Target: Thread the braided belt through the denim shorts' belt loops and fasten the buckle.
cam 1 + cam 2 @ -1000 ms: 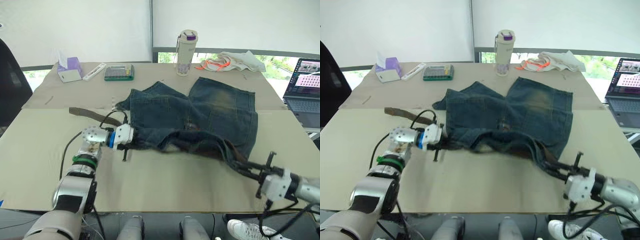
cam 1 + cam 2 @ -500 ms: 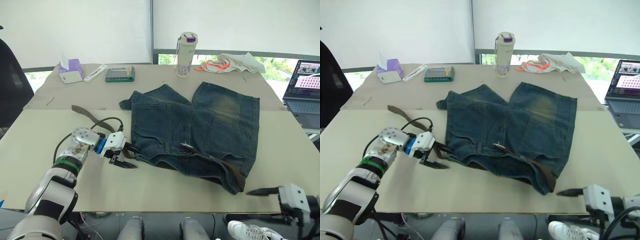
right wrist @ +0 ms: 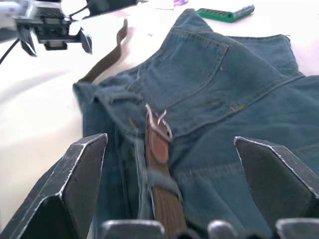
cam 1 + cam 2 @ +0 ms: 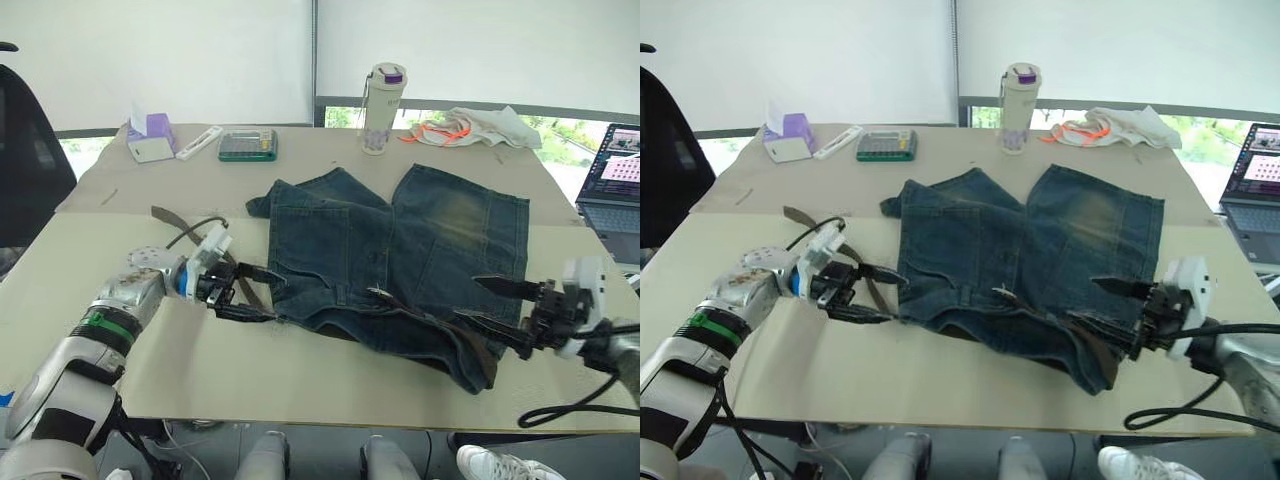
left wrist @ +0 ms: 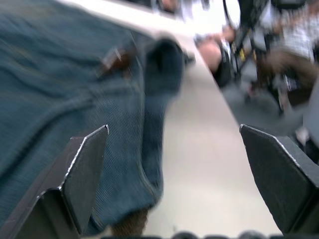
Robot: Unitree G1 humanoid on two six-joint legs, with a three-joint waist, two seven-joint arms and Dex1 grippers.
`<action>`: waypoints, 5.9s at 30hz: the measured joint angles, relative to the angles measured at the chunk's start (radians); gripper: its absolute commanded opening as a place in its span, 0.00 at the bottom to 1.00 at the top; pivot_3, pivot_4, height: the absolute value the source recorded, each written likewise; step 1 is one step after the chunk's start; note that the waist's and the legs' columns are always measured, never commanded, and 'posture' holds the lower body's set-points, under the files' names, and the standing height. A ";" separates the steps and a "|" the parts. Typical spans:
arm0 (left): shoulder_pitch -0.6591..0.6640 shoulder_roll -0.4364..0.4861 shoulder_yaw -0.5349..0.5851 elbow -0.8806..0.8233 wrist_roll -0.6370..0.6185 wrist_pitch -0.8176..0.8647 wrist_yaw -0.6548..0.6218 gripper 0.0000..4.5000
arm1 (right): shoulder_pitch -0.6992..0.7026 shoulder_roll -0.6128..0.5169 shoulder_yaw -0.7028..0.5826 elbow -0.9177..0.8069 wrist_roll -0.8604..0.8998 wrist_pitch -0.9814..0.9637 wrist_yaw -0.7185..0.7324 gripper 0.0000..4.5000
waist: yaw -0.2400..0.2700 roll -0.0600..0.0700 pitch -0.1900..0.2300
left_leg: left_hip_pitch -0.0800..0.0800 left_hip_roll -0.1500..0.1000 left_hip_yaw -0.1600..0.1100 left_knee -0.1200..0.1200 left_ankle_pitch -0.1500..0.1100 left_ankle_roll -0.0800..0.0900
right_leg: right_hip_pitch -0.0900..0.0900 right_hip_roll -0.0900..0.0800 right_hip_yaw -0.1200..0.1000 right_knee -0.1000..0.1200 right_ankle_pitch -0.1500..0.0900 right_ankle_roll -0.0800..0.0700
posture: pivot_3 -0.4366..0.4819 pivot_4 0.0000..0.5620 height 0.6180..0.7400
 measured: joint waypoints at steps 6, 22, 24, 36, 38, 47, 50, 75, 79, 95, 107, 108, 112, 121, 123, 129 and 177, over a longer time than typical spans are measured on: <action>0.037 -0.123 0.254 -0.055 -0.018 0.124 0.276 1.00 | 0.050 0.051 0.082 -0.043 -0.132 0.059 -0.072 1.00 | 0.003 0.000 0.000 | 0.000 0.000 0.000 0.000 0.000 0.000 | -0.001 0.000 0.000 0.000 0.000 0.000 | 0.48 0.27 1.00; 0.163 -0.297 0.551 -0.112 0.272 0.061 1.068 1.00 | 0.073 0.117 -0.013 -0.177 -0.175 0.070 -0.066 1.00 | -0.001 -0.001 0.000 | 0.000 0.000 0.000 0.000 0.000 0.000 | -0.002 0.000 0.001 0.001 0.001 -0.001 | 0.48 0.27 1.00; 0.168 -0.311 0.552 -0.120 0.285 0.058 1.063 1.00 | 0.080 0.108 0.002 -0.179 -0.236 0.069 -0.075 1.00 | 0.004 -0.001 0.000 | 0.000 -0.001 0.000 0.000 0.000 0.000 | -0.002 -0.001 0.001 0.000 0.001 -0.001 | 0.48 0.27 1.00; 0.282 -0.287 0.456 -0.298 0.279 0.091 0.742 1.00 | 0.145 0.068 0.069 -0.141 -0.441 0.070 -0.038 0.83 | 0.011 -0.001 0.000 | 0.000 -0.001 0.001 0.000 0.000 0.000 | -0.002 -0.001 0.001 0.000 0.001 -0.001 | 0.48 0.27 1.00; 0.282 -0.273 0.447 -0.315 0.279 0.105 0.695 1.00 | 0.146 0.068 0.066 -0.158 -0.423 0.075 -0.023 0.83 | 0.010 -0.001 0.000 | 0.000 -0.001 0.001 0.000 0.000 0.000 | -0.002 -0.001 0.001 0.000 0.001 -0.001 | 0.48 0.27 1.00; 0.333 -0.157 0.362 -0.383 0.286 0.134 0.443 1.00 | 0.164 0.040 0.067 -0.156 -0.442 0.084 0.014 0.83 | 0.011 0.000 0.000 | 0.000 0.000 0.001 -0.001 0.000 0.000 | -0.002 -0.001 0.001 -0.001 0.001 -0.001 | 0.48 0.27 1.00; 0.333 -0.143 0.340 -0.389 0.303 0.134 0.399 1.00 | 0.191 -0.014 0.070 -0.156 -0.463 0.083 0.050 0.83 | 0.015 -0.001 0.000 | 0.000 0.000 0.001 -0.001 0.000 0.000 | -0.001 -0.001 0.001 -0.001 0.000 -0.001 | 0.48 0.27 1.00; 0.305 -0.132 0.338 -0.460 0.300 0.182 0.344 1.00 | -0.164 -0.054 0.186 0.191 -0.590 0.085 0.134 0.49 | 0.006 -0.001 0.000 | 0.000 0.000 0.001 -0.001 0.000 0.000 | 0.000 0.000 0.000 -0.002 0.001 -0.001 | 0.48 0.27 1.00; 0.318 -0.132 0.339 -0.462 0.300 0.181 0.351 1.00 | -0.196 -0.039 0.196 0.234 -0.623 0.070 0.100 0.20 | 0.004 -0.002 -0.001 | 0.002 0.000 0.001 0.000 0.000 0.000 | 0.002 0.000 0.000 -0.003 0.001 -0.001 | 0.48 0.27 1.00; 0.327 -0.167 0.352 -0.462 0.303 0.157 0.396 1.00 | -0.568 0.239 0.219 0.607 -0.739 0.074 -0.217 0.02 | -0.031 -0.006 -0.002 | 0.007 0.001 0.002 -0.001 0.000 0.000 | 0.005 0.001 0.002 -0.004 0.004 -0.007 | 0.48 0.27 1.00; 0.317 -0.198 0.352 -0.458 0.309 0.145 0.434 1.00 | -0.873 0.276 0.157 1.164 -0.761 -0.029 -0.447 0.02 | 0.000 -0.005 -0.002 | 0.005 0.000 0.001 -0.002 0.000 0.000 | 0.005 0.000 0.001 -0.007 0.004 -0.007 | 0.48 0.27 1.00; 0.318 -0.198 0.352 -0.461 0.309 0.146 0.438 1.00 | -0.870 0.273 0.153 1.165 -0.761 -0.031 -0.451 0.02 | 0.002 -0.005 -0.002 | 0.005 0.000 0.001 -0.002 0.000 0.000 | 0.005 0.000 0.001 -0.007 0.004 -0.007 | 0.48 0.27 1.00; 0.329 -0.200 0.352 -0.475 0.309 0.146 0.447 1.00 | -0.812 0.249 0.126 1.129 -0.756 -0.035 -0.469 0.02 | 0.016 -0.005 -0.002 | 0.005 0.000 0.001 -0.002 0.000 0.000 | 0.005 0.000 0.001 -0.008 0.004 -0.006 | 0.48 0.27 1.00; 0.341 -0.202 0.354 -0.482 0.308 0.147 0.452 1.00 | -0.573 0.236 -0.026 0.831 -0.695 0.086 -0.607 0.02 | 0.036 -0.005 -0.002 | 0.001 -0.001 0.000 -0.003 0.000 0.000 | 0.005 0.000 0.000 -0.011 0.004 -0.006 | 0.48 0.27 1.00; 0.341 -0.203 0.354 -0.481 0.309 0.146 0.452 1.00 | -0.533 0.248 -0.056 0.763 -0.679 0.134 -0.638 0.02 | 0.034 -0.005 -0.002 | 0.001 -0.001 0.000 -0.003 0.000 0.000 | 0.005 0.000 0.000 -0.011 0.004 -0.006 | 0.48 0.27 1.00; 0.338 -0.212 0.353 -0.476 0.309 0.146 0.450 1.00 | -0.481 0.350 -0.007 0.498 -0.635 0.283 -0.609 0.02 | -0.017 -0.005 -0.002 | 0.003 0.001 0.000 -0.003 0.000 0.000 | 0.003 0.001 0.001 -0.007 0.004 -0.006 | 0.48 0.27 1.00; 0.319 -0.167 0.375 -0.457 0.317 0.141 0.430 1.00 | -0.090 0.013 0.054 0.082 -0.525 0.142 -0.041 0.99 | -0.002 0.001 0.002 | 0.001 0.001 0.001 -0.004 0.000 0.000 | 0.001 0.001 0.001 -0.008 0.004 -0.006 | 0.48 0.27 1.00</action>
